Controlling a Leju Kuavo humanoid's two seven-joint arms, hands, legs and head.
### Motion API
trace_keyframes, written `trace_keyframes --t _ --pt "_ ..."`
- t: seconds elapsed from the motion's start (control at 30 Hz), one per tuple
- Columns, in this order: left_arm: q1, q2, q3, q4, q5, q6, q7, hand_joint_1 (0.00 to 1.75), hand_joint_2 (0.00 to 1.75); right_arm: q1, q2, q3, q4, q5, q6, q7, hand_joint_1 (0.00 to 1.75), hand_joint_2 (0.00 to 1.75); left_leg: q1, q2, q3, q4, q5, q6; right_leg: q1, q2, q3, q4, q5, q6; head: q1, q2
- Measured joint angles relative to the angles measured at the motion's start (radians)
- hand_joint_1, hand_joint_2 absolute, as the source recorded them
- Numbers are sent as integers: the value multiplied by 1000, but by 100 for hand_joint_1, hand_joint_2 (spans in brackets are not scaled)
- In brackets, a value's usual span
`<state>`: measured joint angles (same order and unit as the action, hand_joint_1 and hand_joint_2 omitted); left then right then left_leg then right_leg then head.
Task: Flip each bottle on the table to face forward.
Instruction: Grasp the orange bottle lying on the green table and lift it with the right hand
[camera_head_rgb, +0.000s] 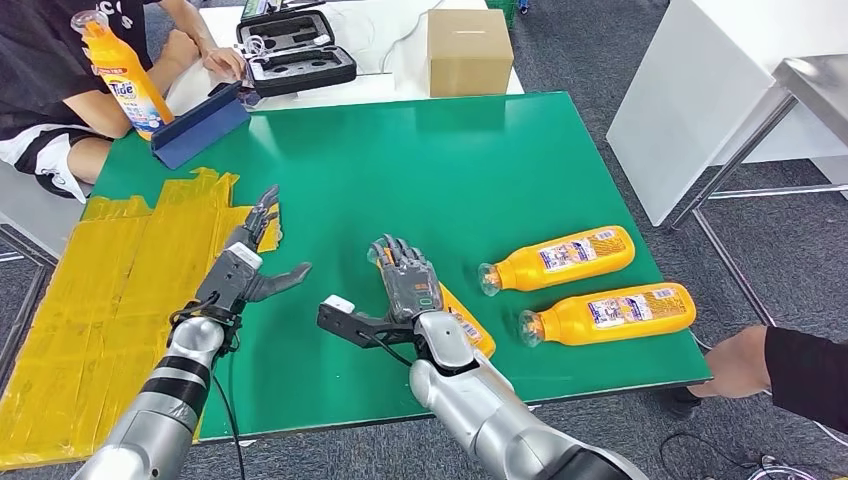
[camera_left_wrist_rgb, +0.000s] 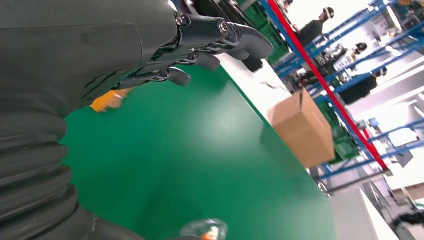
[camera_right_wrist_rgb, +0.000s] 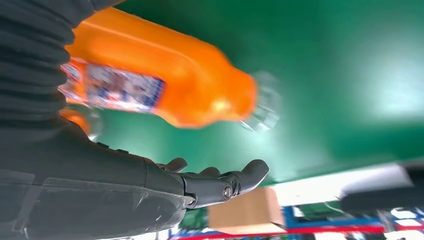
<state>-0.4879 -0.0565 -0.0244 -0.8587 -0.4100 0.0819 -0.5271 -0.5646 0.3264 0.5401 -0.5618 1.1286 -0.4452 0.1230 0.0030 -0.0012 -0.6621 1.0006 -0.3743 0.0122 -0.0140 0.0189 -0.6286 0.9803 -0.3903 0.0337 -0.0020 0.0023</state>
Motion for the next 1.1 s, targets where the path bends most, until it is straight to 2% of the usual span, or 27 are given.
trace_keyframes --t 0.1,0.2,0.33,0.77,1.07,1.1 --pt "34 8 21 -41 -13 -5 10 0 175 28 -25 13 -21 88 1 98 0 0 0 0 -1 0 0 0 0 0 -1 0 0 0 0 0" --pt "55 11 36 -71 -23 -13 18 0 175 44 -53 12 -45 152 -2 160 0 0 0 0 -1 0 0 0 0 0 -1 0 0 0 0 0" --pt "74 11 45 -100 -32 -17 26 0 175 58 -82 -11 -78 173 12 180 0 175 0 0 -1 0 0 0 0 0 -1 0 0 0 0 0" --pt "90 7 50 -135 -38 -22 49 0 175 58 -105 -110 -73 171 85 223 0 175 0 -1 -1 0 0 0 0 0 -1 0 0 0 0 0" --pt "82 1 39 -133 -42 -22 48 0 175 -19 -87 -168 23 52 243 94 0 175 0 1 5 0 -1 0 0 0 3 -1 0 0 0 0" --pt "79 0 37 -131 -42 -22 47 0 175 -27 -86 -171 34 45 255 88 5 175 0 1 6 0 -1 0 0 1 4 -1 1 0 0 0"
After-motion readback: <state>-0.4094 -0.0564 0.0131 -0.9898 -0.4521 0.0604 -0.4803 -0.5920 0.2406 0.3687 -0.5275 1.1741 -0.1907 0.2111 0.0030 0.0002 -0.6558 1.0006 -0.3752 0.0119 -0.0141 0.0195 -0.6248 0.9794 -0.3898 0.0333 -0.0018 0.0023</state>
